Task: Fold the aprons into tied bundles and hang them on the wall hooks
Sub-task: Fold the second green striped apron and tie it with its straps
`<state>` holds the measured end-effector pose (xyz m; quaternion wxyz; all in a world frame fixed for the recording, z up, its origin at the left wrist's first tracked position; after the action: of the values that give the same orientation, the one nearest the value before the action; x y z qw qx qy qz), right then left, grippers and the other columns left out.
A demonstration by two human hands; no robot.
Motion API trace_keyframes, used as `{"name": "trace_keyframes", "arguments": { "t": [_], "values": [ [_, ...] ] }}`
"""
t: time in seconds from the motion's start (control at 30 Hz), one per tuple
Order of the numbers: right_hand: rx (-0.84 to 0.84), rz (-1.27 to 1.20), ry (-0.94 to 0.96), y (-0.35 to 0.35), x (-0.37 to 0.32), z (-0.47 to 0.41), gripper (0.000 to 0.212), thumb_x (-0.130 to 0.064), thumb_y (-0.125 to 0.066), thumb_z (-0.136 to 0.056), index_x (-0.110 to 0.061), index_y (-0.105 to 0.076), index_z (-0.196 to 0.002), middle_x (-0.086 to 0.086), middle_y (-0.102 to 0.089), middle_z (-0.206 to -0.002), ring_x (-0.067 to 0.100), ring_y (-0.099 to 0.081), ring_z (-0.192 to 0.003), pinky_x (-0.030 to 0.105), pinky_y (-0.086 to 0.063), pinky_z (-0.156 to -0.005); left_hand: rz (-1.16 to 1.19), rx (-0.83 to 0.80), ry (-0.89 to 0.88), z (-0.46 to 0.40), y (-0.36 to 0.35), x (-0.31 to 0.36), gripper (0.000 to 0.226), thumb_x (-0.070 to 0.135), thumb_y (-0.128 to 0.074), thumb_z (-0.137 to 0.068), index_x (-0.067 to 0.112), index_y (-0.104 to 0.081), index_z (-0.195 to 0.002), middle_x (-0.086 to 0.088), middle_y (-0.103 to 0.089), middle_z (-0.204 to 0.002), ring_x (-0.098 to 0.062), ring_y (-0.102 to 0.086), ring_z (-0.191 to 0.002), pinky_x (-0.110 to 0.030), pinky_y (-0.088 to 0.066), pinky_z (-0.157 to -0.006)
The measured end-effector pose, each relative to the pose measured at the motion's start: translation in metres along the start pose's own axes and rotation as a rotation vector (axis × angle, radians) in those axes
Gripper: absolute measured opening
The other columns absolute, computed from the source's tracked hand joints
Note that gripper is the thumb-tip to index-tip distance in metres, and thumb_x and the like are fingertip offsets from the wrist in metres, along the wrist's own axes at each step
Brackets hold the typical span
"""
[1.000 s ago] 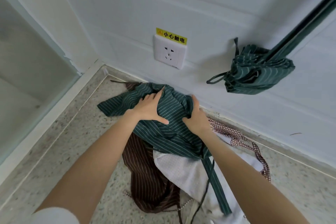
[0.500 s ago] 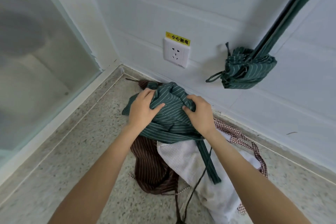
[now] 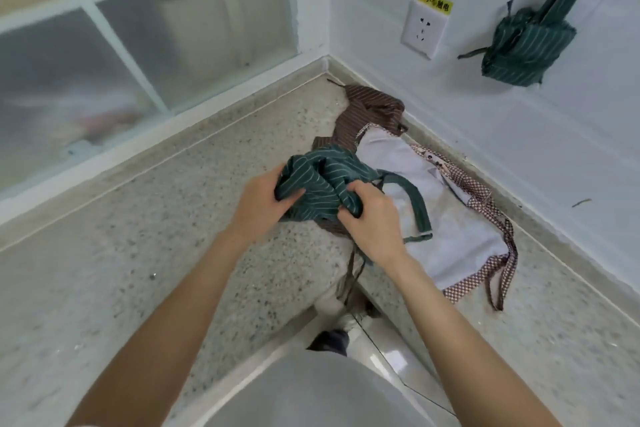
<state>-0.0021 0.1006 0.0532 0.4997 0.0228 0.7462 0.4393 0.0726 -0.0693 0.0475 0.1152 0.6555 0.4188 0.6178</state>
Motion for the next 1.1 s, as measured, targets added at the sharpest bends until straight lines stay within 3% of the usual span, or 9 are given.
{"name": "trace_keyframes", "arguments": {
  "t": [0.1,0.4,0.53,0.63,0.73,0.83,0.9,1.0,1.1],
  "values": [
    [-0.110,-0.049,0.071,-0.035,-0.032,0.035,0.031,-0.012,-0.064,-0.082,-0.011,-0.061,-0.113,0.007,-0.064,-0.110,0.022,-0.058,-0.099,0.023,-0.038,-0.073,-0.009,0.056,0.148,0.072,0.036,-0.015,0.037,0.026,-0.067,-0.086,0.012,-0.059,-0.120,0.005,-0.065,-0.103,-0.012,-0.061,-0.093,-0.025,-0.047,-0.079],
    [-0.423,-0.094,0.180,-0.168,-0.135,0.089,0.039,-0.016,-0.060,-0.087,-0.011,-0.053,-0.125,0.007,-0.053,-0.120,0.021,-0.051,-0.110,0.023,-0.037,-0.084,-0.458,0.086,0.403,0.220,0.156,-0.069,0.038,0.043,-0.062,-0.084,0.019,-0.060,-0.114,-0.003,-0.069,-0.099,-0.023,-0.063,-0.088,-0.027,-0.035,-0.062],
    [-0.380,-0.109,0.251,-0.209,-0.174,0.090,0.041,-0.011,-0.063,-0.085,-0.013,-0.054,-0.124,0.005,-0.052,-0.119,0.019,-0.053,-0.105,0.020,-0.038,-0.085,-0.702,0.099,0.497,0.260,0.219,-0.104,0.039,0.048,-0.062,-0.082,0.022,-0.057,-0.111,0.001,-0.066,-0.101,-0.021,-0.062,-0.089,-0.029,-0.038,-0.061],
    [-0.305,-0.086,0.301,-0.241,-0.199,0.083,0.045,-0.013,-0.063,-0.086,-0.016,-0.051,-0.129,0.003,-0.049,-0.123,0.017,-0.055,-0.097,0.030,-0.048,-0.082,-0.825,0.114,0.533,0.283,0.265,-0.134,0.051,0.049,-0.063,-0.082,0.020,-0.050,-0.122,0.000,-0.060,-0.110,-0.024,-0.060,-0.094,-0.033,-0.046,-0.067],
    [-0.318,0.109,0.352,-0.283,-0.214,0.079,0.044,-0.024,-0.060,-0.089,-0.015,-0.049,-0.130,0.005,-0.049,-0.122,0.022,-0.051,-0.105,0.035,-0.050,-0.079,-0.763,0.042,0.513,0.305,0.294,-0.175,0.064,0.056,-0.062,-0.078,0.018,-0.049,-0.127,-0.003,-0.057,-0.113,-0.026,-0.057,-0.101,-0.036,-0.045,-0.079],
    [-0.478,0.434,0.340,-0.332,-0.212,0.084,0.048,-0.046,-0.051,-0.091,-0.013,-0.053,-0.127,0.008,-0.045,-0.120,0.026,-0.043,-0.112,0.036,-0.046,-0.087,-0.739,-0.118,0.587,0.336,0.301,-0.222,0.094,0.085,-0.025,-0.068,0.018,-0.048,-0.130,-0.003,-0.056,-0.121,-0.027,-0.050,-0.111,-0.041,-0.036,-0.093],
    [-0.504,0.638,0.375,-0.350,-0.212,0.089,0.057,-0.059,-0.040,-0.091,-0.012,-0.062,-0.115,0.010,-0.048,-0.116,0.029,-0.041,-0.109,0.037,-0.042,-0.091,-0.706,-0.159,0.645,0.358,0.298,-0.247,0.101,0.086,-0.003,-0.068,0.021,-0.048,-0.132,0.000,-0.054,-0.128,-0.024,-0.047,-0.118,-0.042,-0.032,-0.098],
    [-0.325,0.681,0.508,-0.365,-0.238,0.091,0.059,-0.059,-0.034,-0.088,-0.013,-0.071,-0.087,0.011,-0.058,-0.097,0.031,-0.051,-0.093,0.042,-0.045,-0.079,-0.521,-0.169,0.700,0.382,0.291,-0.275,0.100,0.079,0.010,-0.075,0.023,-0.053,-0.129,0.004,-0.056,-0.129,-0.016,-0.050,-0.118,-0.037,-0.034,-0.097],
    [-0.277,0.462,0.692,-0.390,-0.279,0.084,0.030,-0.037,-0.053,-0.089,-0.011,-0.068,-0.095,0.010,-0.060,-0.103,0.031,-0.056,-0.096,0.042,-0.048,-0.079,-0.442,-0.192,0.702,0.394,0.280,-0.290,0.065,0.058,-0.015,-0.095,0.020,-0.053,-0.130,0.004,-0.053,-0.134,-0.015,-0.050,-0.120,-0.034,-0.036,-0.098]
  ]
}}
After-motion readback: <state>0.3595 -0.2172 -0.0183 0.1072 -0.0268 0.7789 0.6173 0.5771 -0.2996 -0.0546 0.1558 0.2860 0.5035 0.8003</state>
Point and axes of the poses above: each hand's wrist, its own z-axis away from the middle knuckle, its own y-axis out of the back of the hand, x = y × z, the point moved 4 cm from there along -z, towards the middle knuckle
